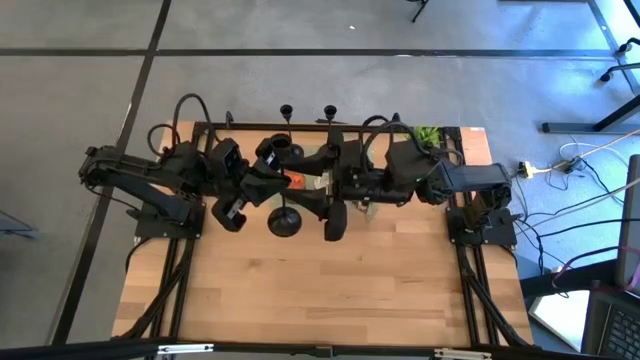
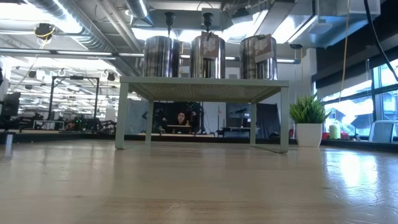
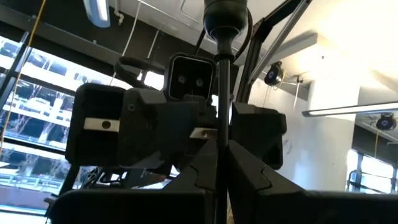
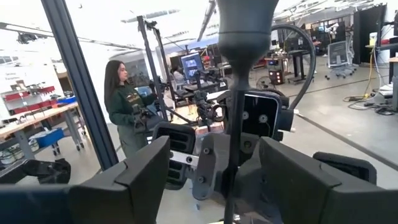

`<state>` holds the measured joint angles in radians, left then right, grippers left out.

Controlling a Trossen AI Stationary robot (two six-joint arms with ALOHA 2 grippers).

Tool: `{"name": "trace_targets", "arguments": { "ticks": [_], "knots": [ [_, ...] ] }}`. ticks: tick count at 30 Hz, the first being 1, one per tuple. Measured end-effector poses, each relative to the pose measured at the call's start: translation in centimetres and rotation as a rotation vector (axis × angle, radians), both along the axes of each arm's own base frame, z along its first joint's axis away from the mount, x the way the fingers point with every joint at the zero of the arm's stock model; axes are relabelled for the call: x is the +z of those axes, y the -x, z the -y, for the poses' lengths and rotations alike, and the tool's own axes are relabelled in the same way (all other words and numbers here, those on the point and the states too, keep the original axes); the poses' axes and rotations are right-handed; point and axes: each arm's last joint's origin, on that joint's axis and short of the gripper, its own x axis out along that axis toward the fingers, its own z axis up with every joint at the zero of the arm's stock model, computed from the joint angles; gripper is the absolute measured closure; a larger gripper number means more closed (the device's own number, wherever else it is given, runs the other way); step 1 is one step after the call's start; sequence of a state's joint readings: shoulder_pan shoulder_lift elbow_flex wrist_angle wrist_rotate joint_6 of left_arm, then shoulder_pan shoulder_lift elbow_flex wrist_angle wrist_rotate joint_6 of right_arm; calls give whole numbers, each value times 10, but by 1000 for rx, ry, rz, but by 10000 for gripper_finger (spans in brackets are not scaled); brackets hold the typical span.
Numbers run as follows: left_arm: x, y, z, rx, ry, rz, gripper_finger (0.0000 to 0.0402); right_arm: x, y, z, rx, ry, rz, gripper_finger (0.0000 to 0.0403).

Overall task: Pick & Place candle stick holders
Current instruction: Put the candle holder on the shelf aligned with the other candle holder

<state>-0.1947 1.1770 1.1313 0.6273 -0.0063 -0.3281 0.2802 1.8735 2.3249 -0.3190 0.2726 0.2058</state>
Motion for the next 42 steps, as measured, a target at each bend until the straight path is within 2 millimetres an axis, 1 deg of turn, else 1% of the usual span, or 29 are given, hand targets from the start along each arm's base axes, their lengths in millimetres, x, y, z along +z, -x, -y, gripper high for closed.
{"name": "trace_targets", "arguments": {
  "ticks": [10,14,18,26,29,32,35,39,42],
  "knots": [
    [-2,-2,1,-27,7,-11,391,-1,-6,1,-10,-17,33,154],
    [-2,-2,1,-32,9,-11,391,-3,-8,1,-8,-34,22,166],
    [-2,-2,1,-38,8,-11,391,-6,-11,2,-11,-38,15,205],
    [-2,-2,1,-42,14,-13,391,-6,-11,2,-12,-23,12,328],
    [-2,-2,2,-49,14,-14,391,-6,-11,2,-11,-18,13,364],
    [-2,-2,2,-51,13,-18,391,-6,-11,1,-3,-15,8,380],
    [-2,-2,2,-62,8,-24,391,-7,-11,1,1,-11,5,383],
    [-4,-3,3,-122,4,-43,390,-7,-11,1,-3,7,-2,384],
    [-5,-3,4,-139,19,-66,371,-9,-11,1,-44,21,-15,385]
  ]
}}
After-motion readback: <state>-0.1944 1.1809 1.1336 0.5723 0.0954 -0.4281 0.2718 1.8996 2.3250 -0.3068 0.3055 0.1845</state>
